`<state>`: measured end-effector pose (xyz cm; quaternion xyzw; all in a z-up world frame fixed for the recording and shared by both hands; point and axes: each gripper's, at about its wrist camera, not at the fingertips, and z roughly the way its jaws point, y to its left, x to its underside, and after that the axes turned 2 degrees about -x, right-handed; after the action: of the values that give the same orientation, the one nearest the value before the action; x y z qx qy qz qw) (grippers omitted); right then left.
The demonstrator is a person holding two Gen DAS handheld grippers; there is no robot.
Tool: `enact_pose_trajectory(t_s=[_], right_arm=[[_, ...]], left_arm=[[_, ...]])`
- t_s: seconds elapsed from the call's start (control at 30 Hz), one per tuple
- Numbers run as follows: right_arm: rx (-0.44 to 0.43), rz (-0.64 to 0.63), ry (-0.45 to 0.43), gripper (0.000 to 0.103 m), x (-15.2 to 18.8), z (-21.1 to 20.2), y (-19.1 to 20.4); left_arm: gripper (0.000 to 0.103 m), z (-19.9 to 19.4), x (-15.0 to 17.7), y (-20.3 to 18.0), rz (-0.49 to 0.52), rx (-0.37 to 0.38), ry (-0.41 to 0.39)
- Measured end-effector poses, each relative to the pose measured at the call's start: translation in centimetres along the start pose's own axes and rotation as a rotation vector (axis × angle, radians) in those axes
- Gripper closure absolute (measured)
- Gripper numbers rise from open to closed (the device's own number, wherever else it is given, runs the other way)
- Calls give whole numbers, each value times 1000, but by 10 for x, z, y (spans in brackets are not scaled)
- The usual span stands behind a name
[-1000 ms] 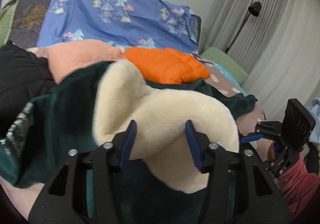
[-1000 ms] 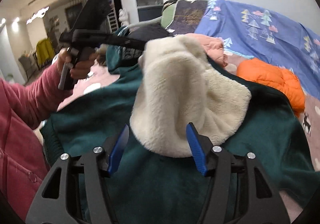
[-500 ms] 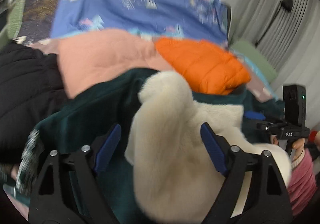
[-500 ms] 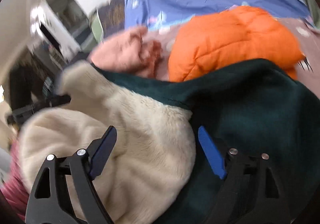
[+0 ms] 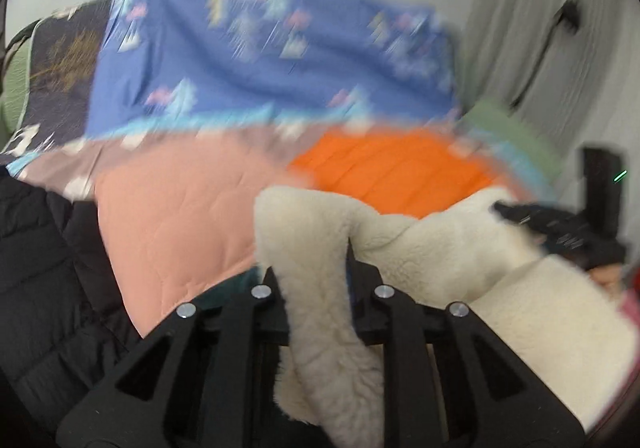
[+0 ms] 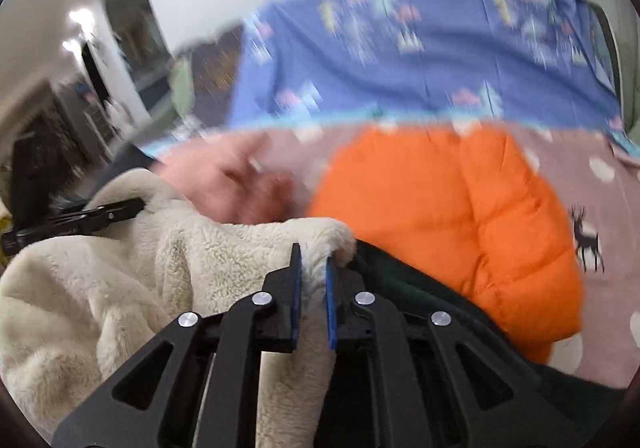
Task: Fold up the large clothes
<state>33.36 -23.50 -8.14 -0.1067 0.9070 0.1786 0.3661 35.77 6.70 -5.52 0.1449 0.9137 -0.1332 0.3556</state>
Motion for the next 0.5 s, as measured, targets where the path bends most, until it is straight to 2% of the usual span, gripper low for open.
enact_pose_trajectory(t_s=[0.03, 0.07, 0.1, 0.13, 0.17, 0.2, 0.27, 0.3, 0.33, 0.37, 0.4, 0.47, 0.5], right_arm=[[4, -6, -2, 89, 4, 1, 4], [6, -8, -7, 82, 7, -4, 7], [7, -12, 6, 72, 7, -11, 8], [30, -18, 10, 50, 9, -15, 14], [75, -27, -7, 44, 12, -27, 18], [104, -40, -38, 44, 12, -44, 22], [146, -31, -90, 44, 26, -74, 34], [166, -20, -125, 44, 30, -87, 41], [152, -21, -196, 44, 40, -113, 55], [115, -34, -226, 45, 48, -126, 70], [23, -71, -261, 47, 62, -144, 92], [-95, -170, -232, 58, 86, -153, 130], [-105, -210, -209, 60, 97, -154, 143]], left_arm=[[82, 17, 8, 2, -2, -25, 28], [81, 19, 11, 3, -4, -20, 21], [80, 16, 14, 2, 1, -16, 10], [79, 9, 17, -1, 8, -4, -6], [71, 3, 19, -2, 17, 3, -7], [59, -3, 20, -1, 28, 7, -6], [43, -23, 26, 0, 35, -23, -37], [42, -36, 28, 1, 36, -25, -60], [42, -50, 30, 1, 31, -16, -75], [42, -64, 34, 1, 16, -7, -95], [44, -77, 39, 2, -3, 3, -123], [47, -105, 47, -4, -24, 61, -183], [50, -117, 52, -11, -11, 93, -199]])
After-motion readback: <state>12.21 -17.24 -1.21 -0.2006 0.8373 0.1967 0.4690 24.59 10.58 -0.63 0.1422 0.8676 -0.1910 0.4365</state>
